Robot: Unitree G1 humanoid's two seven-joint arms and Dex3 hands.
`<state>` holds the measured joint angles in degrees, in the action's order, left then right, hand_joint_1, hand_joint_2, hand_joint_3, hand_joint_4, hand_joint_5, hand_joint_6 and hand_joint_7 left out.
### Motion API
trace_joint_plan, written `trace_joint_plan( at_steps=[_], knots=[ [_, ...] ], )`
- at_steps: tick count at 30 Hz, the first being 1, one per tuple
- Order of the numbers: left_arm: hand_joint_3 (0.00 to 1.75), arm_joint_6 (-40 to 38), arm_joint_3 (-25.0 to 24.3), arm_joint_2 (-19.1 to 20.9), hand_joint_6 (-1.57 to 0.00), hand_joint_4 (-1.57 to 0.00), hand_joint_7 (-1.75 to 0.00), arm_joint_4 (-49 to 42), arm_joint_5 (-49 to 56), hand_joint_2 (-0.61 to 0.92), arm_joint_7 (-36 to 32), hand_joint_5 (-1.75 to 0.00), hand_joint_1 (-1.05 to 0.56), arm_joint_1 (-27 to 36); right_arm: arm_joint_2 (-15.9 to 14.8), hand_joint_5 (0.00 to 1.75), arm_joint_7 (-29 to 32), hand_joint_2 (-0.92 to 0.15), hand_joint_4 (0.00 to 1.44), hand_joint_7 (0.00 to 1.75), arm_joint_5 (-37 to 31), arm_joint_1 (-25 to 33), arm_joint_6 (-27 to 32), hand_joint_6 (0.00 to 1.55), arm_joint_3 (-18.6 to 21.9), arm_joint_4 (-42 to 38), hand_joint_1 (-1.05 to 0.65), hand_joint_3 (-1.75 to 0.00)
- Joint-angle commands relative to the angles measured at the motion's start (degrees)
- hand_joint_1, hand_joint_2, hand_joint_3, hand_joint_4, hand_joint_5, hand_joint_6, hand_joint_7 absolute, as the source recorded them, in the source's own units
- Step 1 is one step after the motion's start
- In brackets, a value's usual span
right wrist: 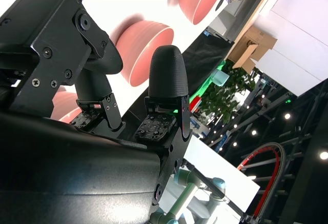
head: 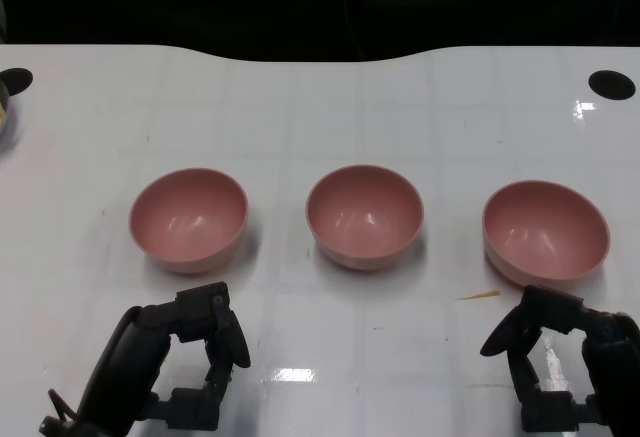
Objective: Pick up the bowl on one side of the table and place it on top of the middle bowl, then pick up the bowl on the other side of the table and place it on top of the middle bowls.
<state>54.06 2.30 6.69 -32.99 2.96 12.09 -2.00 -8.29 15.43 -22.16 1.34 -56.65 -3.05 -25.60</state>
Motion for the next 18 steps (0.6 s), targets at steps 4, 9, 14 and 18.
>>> trace_joint_plan(
  at_steps=[4,9,14,18],
  knots=[
    [1.5,0.0,-0.4,0.9,-0.82,-0.83,-1.49,0.2,0.1,0.33,-0.6,-1.71,0.0,0.1,-0.4,1.65,-0.6,-0.21,0.84,1.25,1.1,0.4,0.1,0.85,0.1,0.4,0.14,-1.52],
    [1.49,0.0,-0.7,0.4,-0.81,-0.81,-1.48,0.0,-0.8,0.32,-0.7,-1.68,0.0,0.1,-0.2,1.66,-0.9,-0.21,0.84,1.25,1.3,0.3,0.0,0.85,0.1,0.4,0.15,-1.52],
    [1.32,0.4,-1.3,-0.8,-0.79,-0.75,-1.24,-1.2,-2.4,0.39,-1.0,-1.43,0.03,-0.6,0.0,1.67,-1.1,-0.21,0.83,1.26,1.4,0.4,0.2,0.84,0.1,0.6,0.14,-1.53],
    [1.07,0.3,-2.0,-0.8,-0.74,-0.66,-1.04,-2.2,-1.8,0.51,-2.0,-1.34,-0.01,-1.3,0.2,1.67,-1.0,-0.21,0.83,1.26,1.4,0.3,0.1,0.85,0.1,0.6,0.14,-1.53]
  ],
)
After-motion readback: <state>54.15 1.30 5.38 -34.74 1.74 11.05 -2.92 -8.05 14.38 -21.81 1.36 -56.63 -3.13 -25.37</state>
